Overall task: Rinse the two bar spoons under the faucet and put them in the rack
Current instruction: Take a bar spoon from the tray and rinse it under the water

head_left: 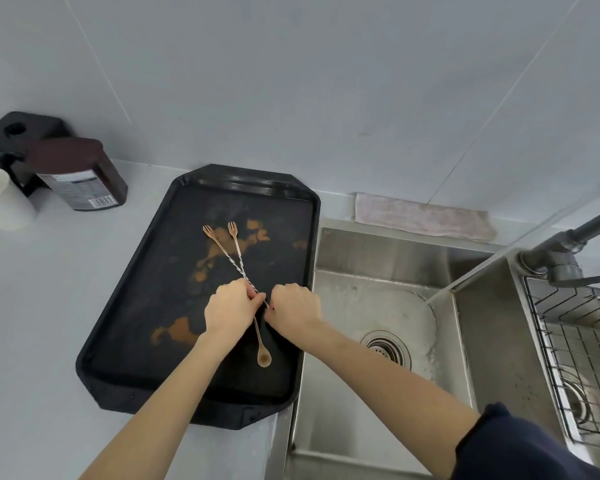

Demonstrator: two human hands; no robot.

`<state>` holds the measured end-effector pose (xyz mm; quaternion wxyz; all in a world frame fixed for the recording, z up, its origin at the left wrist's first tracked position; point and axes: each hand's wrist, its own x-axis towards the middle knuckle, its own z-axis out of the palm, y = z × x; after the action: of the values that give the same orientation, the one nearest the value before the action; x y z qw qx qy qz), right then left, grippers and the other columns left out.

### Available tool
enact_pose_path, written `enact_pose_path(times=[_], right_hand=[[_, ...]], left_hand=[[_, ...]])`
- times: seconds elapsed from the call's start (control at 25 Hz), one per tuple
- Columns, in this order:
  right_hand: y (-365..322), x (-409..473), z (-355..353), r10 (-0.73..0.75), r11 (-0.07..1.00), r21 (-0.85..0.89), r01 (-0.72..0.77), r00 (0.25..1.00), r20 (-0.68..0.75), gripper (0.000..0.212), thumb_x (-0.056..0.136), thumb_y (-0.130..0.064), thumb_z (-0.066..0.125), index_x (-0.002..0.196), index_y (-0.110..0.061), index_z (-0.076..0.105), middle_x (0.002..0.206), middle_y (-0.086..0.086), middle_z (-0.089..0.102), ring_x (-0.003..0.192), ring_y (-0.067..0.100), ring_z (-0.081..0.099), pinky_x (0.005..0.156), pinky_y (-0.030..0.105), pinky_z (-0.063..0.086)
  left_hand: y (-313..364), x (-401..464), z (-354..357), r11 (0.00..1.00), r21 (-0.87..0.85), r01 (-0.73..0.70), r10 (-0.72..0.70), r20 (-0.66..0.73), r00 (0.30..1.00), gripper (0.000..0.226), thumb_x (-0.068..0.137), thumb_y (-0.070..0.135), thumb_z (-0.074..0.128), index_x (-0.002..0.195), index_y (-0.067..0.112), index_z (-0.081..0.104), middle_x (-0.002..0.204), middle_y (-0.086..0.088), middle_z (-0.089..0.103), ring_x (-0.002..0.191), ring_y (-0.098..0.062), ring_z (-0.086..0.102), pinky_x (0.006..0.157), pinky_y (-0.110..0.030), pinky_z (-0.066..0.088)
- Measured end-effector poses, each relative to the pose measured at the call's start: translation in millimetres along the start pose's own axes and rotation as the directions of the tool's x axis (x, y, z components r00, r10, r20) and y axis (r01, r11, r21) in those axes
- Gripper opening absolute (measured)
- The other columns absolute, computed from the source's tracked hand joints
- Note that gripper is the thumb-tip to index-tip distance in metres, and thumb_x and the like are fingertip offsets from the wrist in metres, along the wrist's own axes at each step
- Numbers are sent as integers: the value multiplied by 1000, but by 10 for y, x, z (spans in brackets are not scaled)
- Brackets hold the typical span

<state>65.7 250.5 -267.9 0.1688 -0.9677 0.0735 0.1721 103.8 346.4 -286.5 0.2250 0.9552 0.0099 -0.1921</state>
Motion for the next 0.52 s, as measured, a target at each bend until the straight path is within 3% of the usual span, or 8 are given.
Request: enact_pose_path(times=[0.12, 0.28, 0.52], right_hand=[[-1, -12, 4, -2, 1000, 23, 2, 1000, -7, 23, 91, -15, 51, 105, 1, 60, 114, 19, 64, 106, 38, 60, 84, 39, 48], [8, -17, 32, -27, 1000, 15, 28, 999, -28, 24, 93, -16, 50, 109, 0, 58, 117, 18, 62, 110, 36, 57, 88, 41, 47], [7, -44, 68, -45, 992, 117, 51, 998, -54, 27, 94, -26, 50, 108, -5, 58, 115, 14, 61, 106, 33, 58, 87, 40, 47]], left_hand=[[-45, 1, 6, 997, -69, 24, -25, -22, 999, 22, 86, 32, 60, 85, 12, 50, 99, -14, 67, 90, -30, 61, 71, -36, 45], [-57, 37, -1, 998, -16, 68, -68, -13, 998, 26, 87, 27, 59, 100, 5, 58, 100, -16, 69, 94, -33, 65, 79, -39, 52], [-36, 34, -92, 990, -102, 95, -90, 54, 994, 16, 85, 22, 58, 84, 9, 67, 76, -9, 69, 81, -27, 69, 76, -33, 55]])
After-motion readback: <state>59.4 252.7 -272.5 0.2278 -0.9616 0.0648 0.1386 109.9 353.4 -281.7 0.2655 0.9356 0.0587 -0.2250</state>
